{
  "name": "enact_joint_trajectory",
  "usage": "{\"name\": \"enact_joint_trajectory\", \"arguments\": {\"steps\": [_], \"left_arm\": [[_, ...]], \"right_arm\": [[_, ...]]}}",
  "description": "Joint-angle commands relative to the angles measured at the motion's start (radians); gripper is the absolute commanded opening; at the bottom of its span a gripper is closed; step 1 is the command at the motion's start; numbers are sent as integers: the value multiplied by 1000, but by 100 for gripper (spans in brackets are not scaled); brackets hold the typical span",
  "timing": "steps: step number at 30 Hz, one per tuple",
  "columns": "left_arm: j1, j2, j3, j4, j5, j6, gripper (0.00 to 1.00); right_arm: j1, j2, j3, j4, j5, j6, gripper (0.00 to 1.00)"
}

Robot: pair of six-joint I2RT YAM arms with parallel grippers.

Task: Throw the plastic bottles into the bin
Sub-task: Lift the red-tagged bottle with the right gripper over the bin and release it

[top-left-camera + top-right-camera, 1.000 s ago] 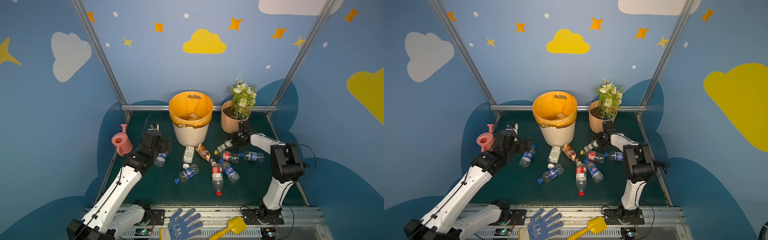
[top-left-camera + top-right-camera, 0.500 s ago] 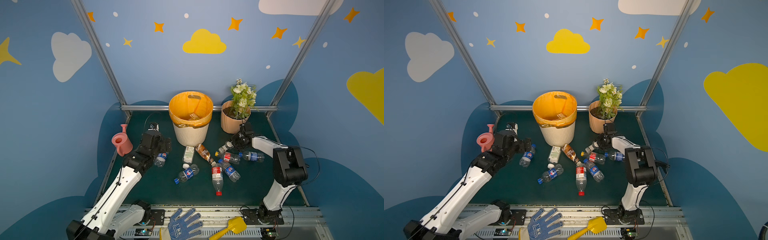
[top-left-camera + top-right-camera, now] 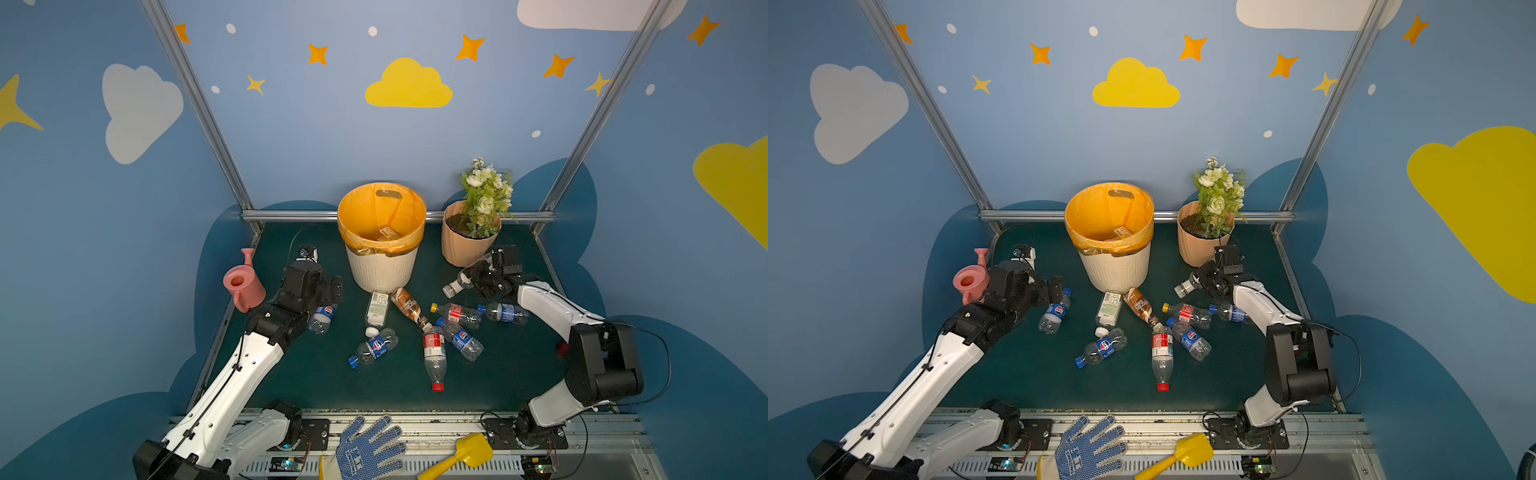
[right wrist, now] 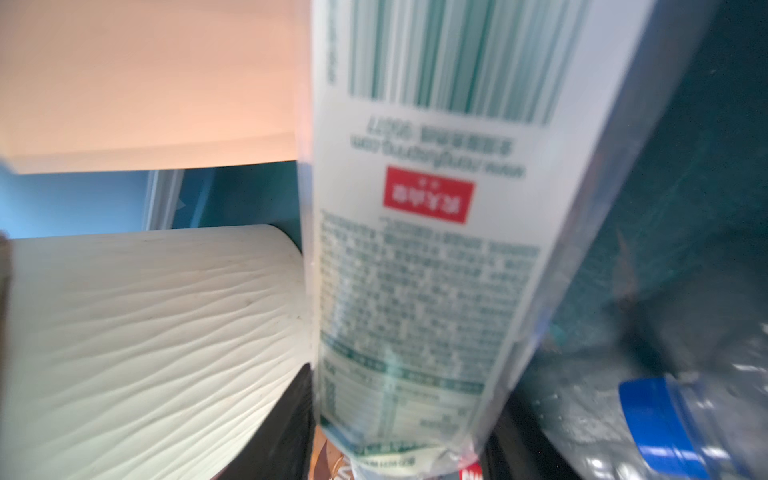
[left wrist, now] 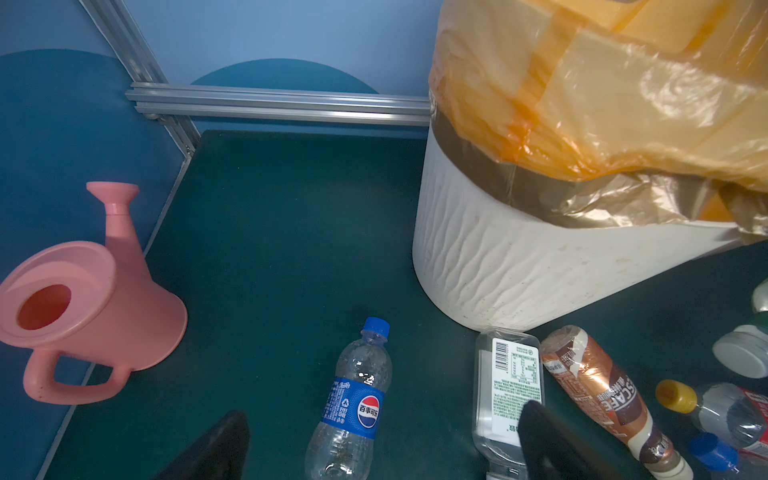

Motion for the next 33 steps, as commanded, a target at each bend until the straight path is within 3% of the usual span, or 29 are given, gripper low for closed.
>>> {"name": "enact_joint_trajectory", "arguments": {"steps": [1,10,17,23,27,33], "left_arm": [[4,-10,-14,12,-16,-8,100],[5,10,-21,11,-27,-39,100],[5,15,-37,14,-26,-47,100],[4,24,-50,4,-14,-65,100],[3,25,-65,7,-2,-81,100],[3,28,-69,14,3,-87,100]], "right_arm": [[-1,-87,-33,38,50,-24,51],[-2,-344,3,-15,197,-206,50],[3,-444,172,-29,254,-381,51],[50,-384,373,44,228,-491,52],[136,-286,543,82,209,-544,54],[272,-59,707,108,132,-520,54]]}}
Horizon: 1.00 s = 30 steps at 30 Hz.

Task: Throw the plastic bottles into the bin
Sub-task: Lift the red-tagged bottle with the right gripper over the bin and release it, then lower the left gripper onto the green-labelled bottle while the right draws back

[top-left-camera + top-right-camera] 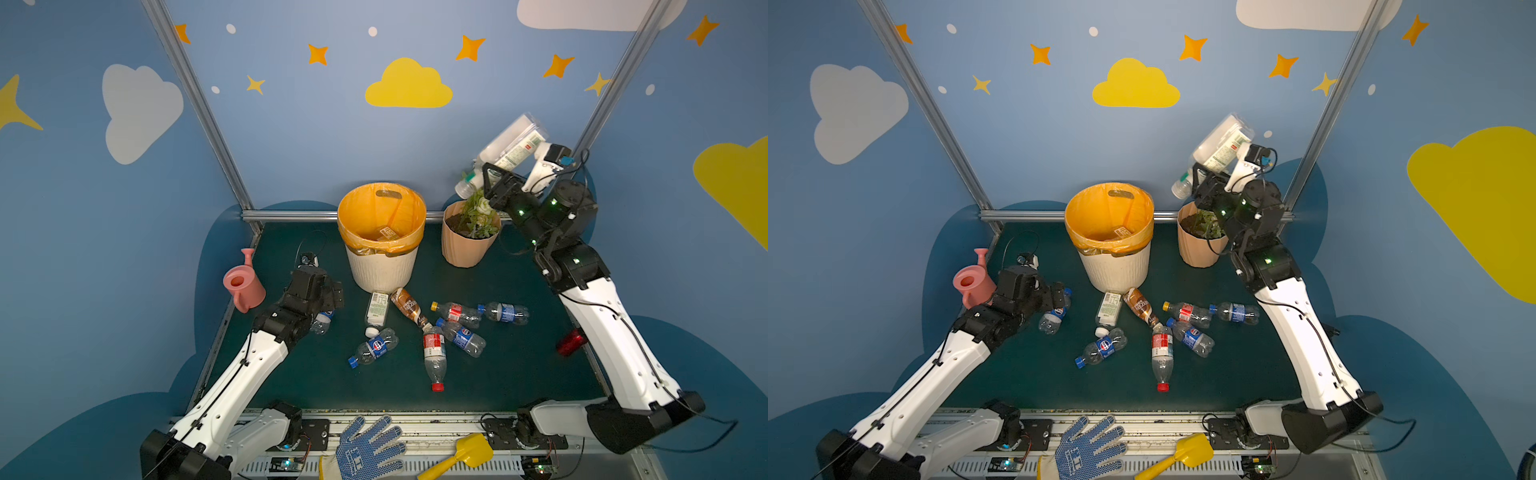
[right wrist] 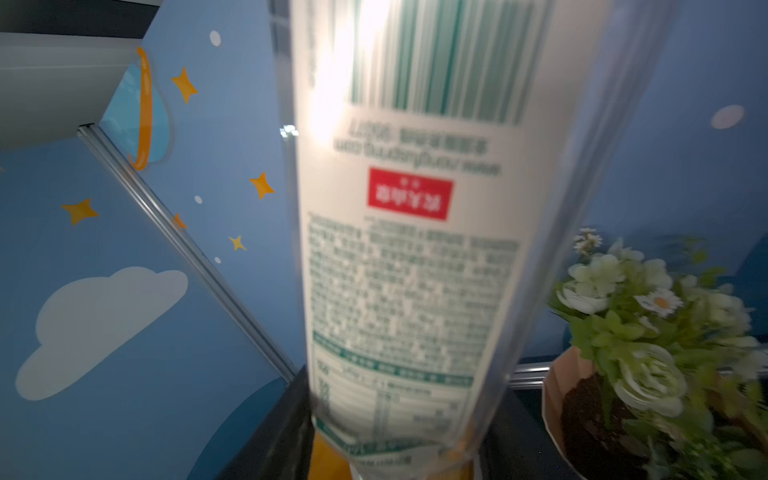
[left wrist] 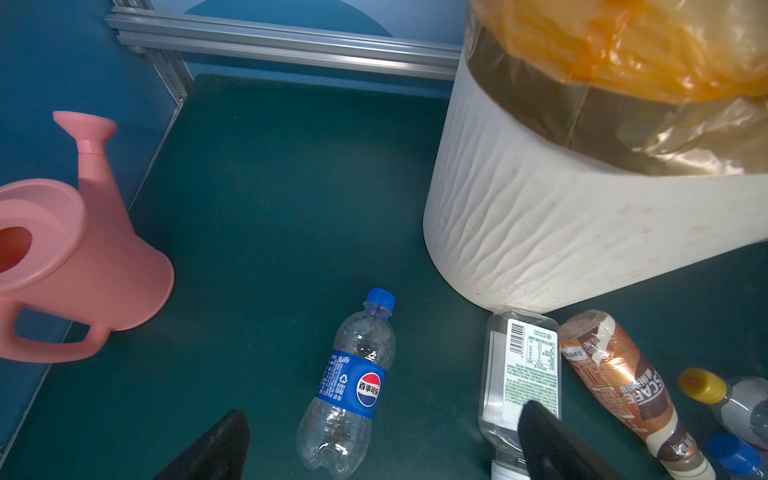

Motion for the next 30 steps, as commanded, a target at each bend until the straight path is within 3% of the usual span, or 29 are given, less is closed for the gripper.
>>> {"name": "enact_joint_trajectory", "arguments": {"steps": [1,5,7,10,13,20,30], "left_arm": [[3,3,-7,7,5,-12,100],[2,4,-9,13,6,-15,100],[2,4,-4,5,8,-14,100],[2,-5,-2,-10,-4,-5,100],[3,-19,-10,-9,-17,-2,100],[1,-23,-11,3,-1,-8,100],[-81,9,-31,21,45,-56,100]], "right_arm": [[68,135,45,10,-52,-16,55],[119,305,79,20,-104,14,59],[118,369,154,-27,-131,13,72],[116,391,298,-116,-126,-68,90],[116,329,356,-139,-61,-149,92],[100,125,153,-53,40,-222,93],[-38,-127,-305,-20,91,-88,94]]}}
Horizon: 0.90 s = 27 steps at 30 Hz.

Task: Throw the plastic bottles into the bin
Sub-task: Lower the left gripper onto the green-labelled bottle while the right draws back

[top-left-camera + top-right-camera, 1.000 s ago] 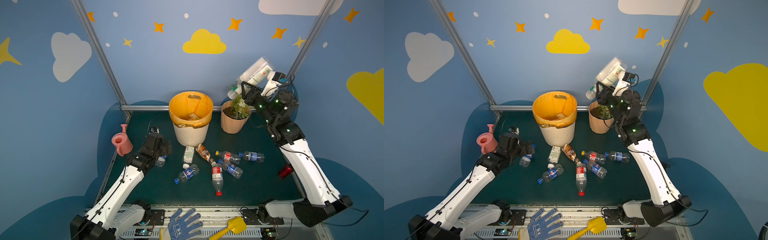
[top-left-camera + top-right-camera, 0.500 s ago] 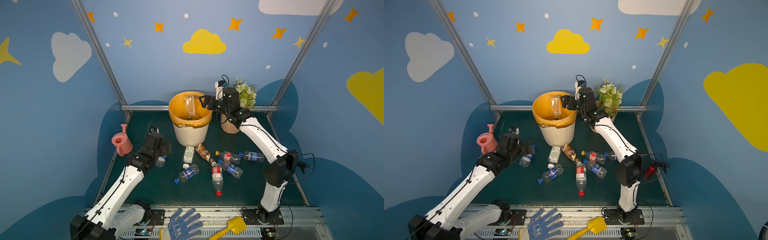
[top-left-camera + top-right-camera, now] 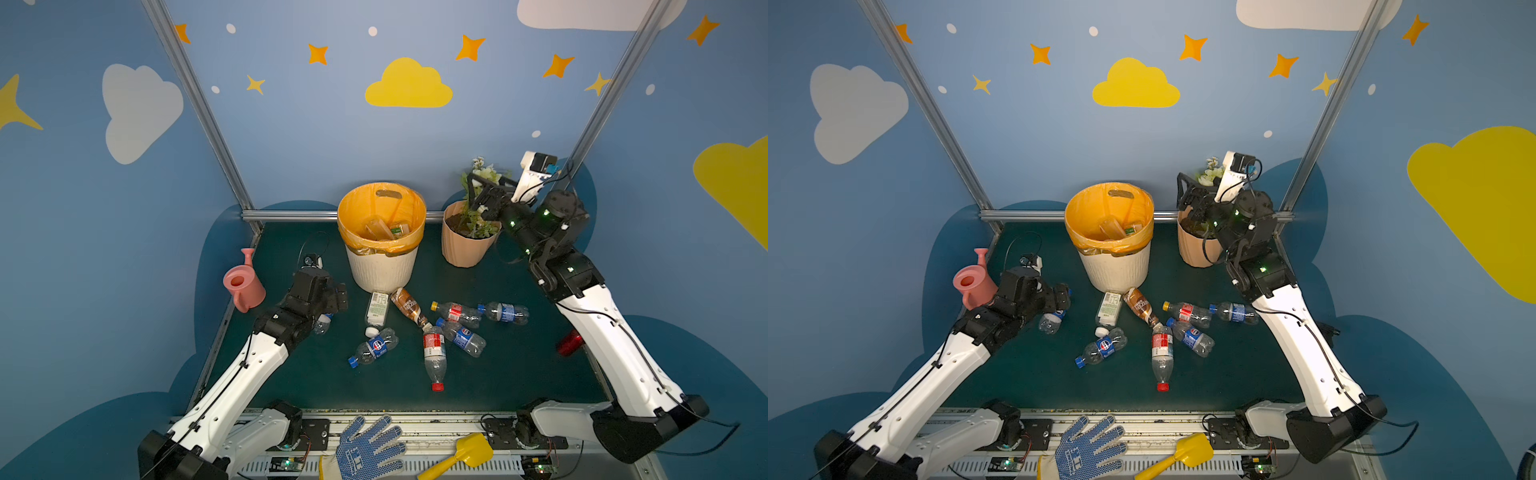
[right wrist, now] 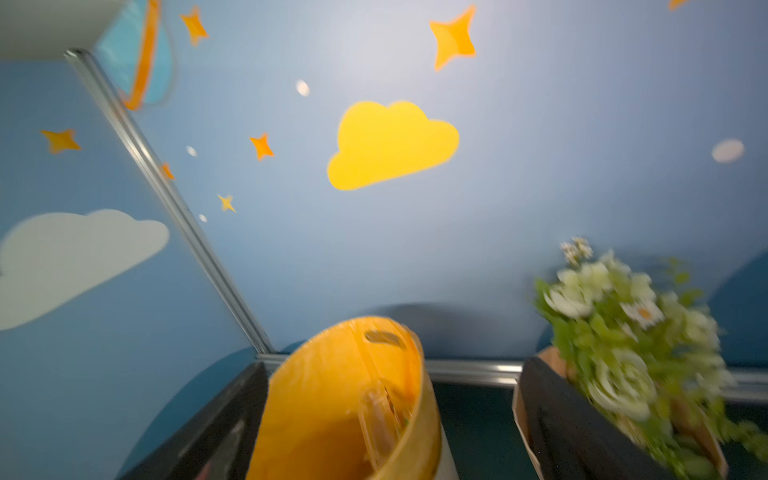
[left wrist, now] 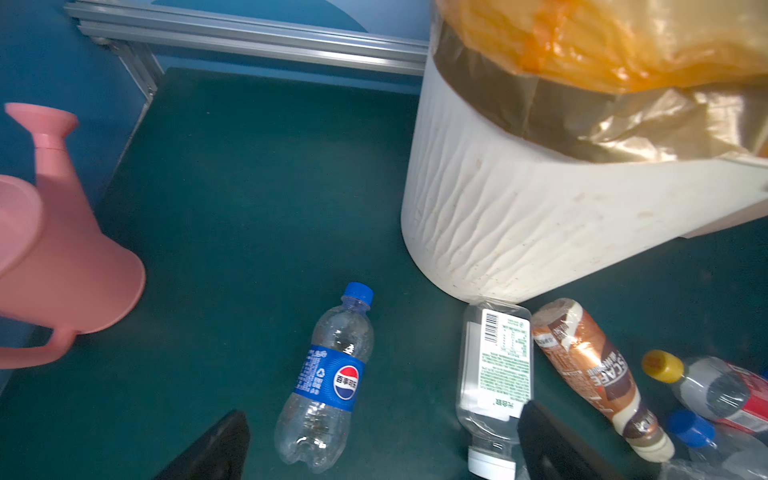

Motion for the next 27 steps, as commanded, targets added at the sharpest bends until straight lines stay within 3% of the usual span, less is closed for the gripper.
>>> {"name": "enact_joint_trajectory", "arguments": {"steps": [1,14,20,27], "left_arm": [[-39,29,-26,19,18,-45,100],[-226,378,83,-67,75,-95,100],[-243,527,157,-95,93,-95,100],[-243,657,222,-107,96,-92,97]], "right_arm": [[-44,-44,-147,-35,43,74,94],[-207,-292,-661,-156,52,291,95],[-251,-358,-768,-164,29,345,95],[-280,-369,-779,-177,7,344,95]]}}
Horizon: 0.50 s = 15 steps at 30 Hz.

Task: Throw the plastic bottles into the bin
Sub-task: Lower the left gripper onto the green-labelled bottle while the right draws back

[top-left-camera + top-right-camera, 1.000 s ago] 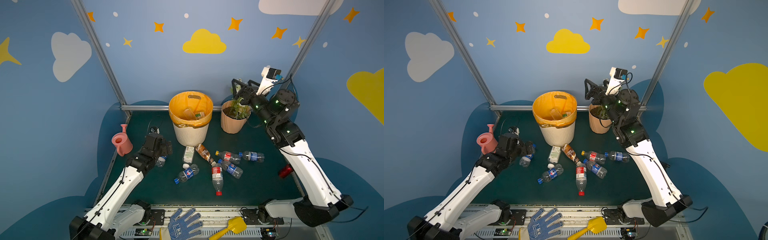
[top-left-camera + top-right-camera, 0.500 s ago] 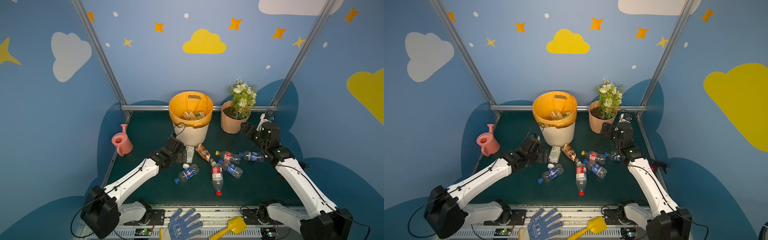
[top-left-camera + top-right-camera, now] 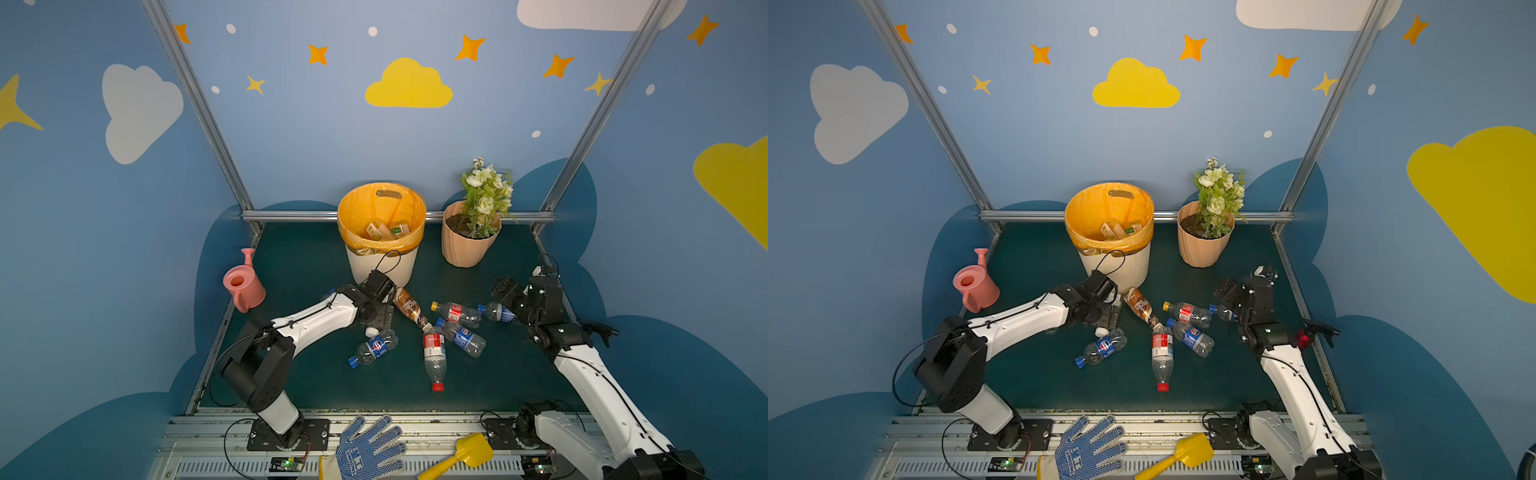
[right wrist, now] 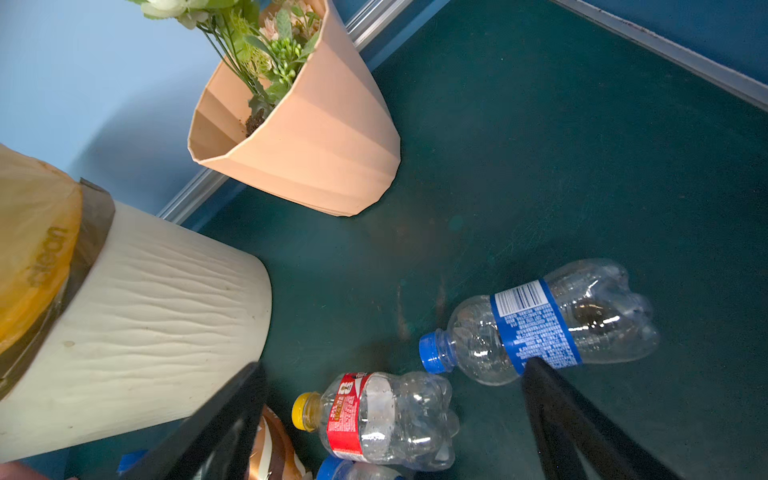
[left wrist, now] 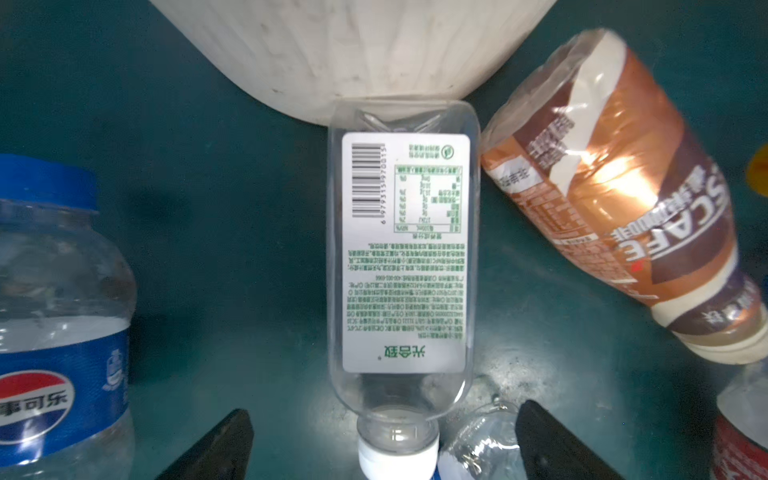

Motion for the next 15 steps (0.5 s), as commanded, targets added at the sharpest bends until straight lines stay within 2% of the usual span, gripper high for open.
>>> {"name": "enact_joint_trajectory", "arguments": {"steps": [1,5,15], "left_arm": [[-1,49,40,-47,-7,-4,96],[5,101,80,-64,-33,1,94],[10,191,137,-60,-13,17,87]], "right_arm": [[-13,-15,1,-3,-20,11,95],[-22,-6,-2,4,-36,14,95],[-39,14,-1,17,-59,22,95]]}}
